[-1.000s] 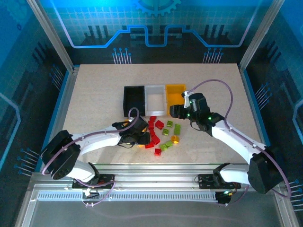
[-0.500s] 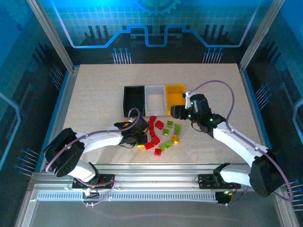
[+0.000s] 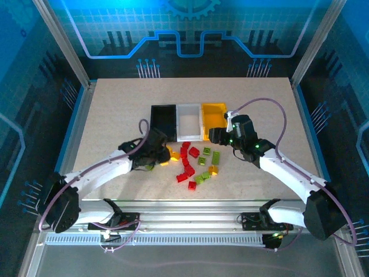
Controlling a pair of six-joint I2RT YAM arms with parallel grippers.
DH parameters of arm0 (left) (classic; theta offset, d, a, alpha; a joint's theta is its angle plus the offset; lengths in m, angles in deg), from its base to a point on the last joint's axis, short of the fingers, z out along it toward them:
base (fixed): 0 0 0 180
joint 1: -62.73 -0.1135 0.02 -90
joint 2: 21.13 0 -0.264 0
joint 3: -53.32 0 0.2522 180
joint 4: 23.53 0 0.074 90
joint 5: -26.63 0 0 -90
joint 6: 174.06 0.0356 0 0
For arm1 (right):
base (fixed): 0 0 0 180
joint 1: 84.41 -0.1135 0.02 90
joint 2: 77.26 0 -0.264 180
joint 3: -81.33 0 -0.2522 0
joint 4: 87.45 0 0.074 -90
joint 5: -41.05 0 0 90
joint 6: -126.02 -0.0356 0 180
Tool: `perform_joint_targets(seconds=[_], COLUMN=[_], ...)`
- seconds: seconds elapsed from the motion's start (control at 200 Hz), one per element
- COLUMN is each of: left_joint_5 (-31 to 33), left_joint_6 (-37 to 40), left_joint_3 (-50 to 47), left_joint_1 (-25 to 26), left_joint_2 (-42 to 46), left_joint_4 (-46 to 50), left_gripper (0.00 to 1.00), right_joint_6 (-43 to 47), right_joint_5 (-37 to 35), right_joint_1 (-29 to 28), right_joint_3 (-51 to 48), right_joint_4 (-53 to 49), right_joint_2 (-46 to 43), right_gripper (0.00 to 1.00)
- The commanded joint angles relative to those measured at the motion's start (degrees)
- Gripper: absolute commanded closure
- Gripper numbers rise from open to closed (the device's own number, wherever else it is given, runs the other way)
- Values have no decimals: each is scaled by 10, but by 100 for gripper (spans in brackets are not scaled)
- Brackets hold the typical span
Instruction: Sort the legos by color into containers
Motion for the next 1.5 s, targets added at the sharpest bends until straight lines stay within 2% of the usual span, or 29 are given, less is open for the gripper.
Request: perform_joint_targets(seconds=[0.0, 0.27, 0.465, 0.79, 0.946, 1.006, 1.091, 1.176, 1.276, 1.496], left_joint_5=[21, 74, 99, 81, 60, 50, 30, 7, -14, -17], left_joint_6=[36, 59, 69, 72, 68, 66, 59, 52, 41, 25], left_joint_3=[63, 196, 266, 320, 324, 323, 298, 251, 189, 49], left_joint_1=[-47, -116, -133, -131, -132, -130, -123, -113, -98, -59], left_joint_2=[-3, -143, -231, -299, -281, -264, -222, -170, -100, 49], left_joint_4=[2, -28, -23, -11, -16, -15, -34, -60, -78, -65], left_gripper=[79, 79, 78, 53, 49, 44, 32, 22, 2, 1], right_joint_6=[-13, -22, -26, -48, -55, -44, -23, -3, 11, 11], right_joint_5=[-15, -25, -20, 11, 33, 47, 63, 48, 31, -6], right_joint_1=[-6, -6, -6, -6, -15, -30, -65, -112, -157, -221], right_joint_3=[-8, -11, -12, -21, -39, -43, -29, 1, 38, 127], right_joint_4=[-14, -42, -63, -117, -116, -104, -105, -123, -128, -154], right_joint_2=[-1, -12, -30, -25, -13, -10, 8, 42, 95, 231], right_gripper=[32, 32, 32, 31, 31, 31, 31, 31, 31, 33])
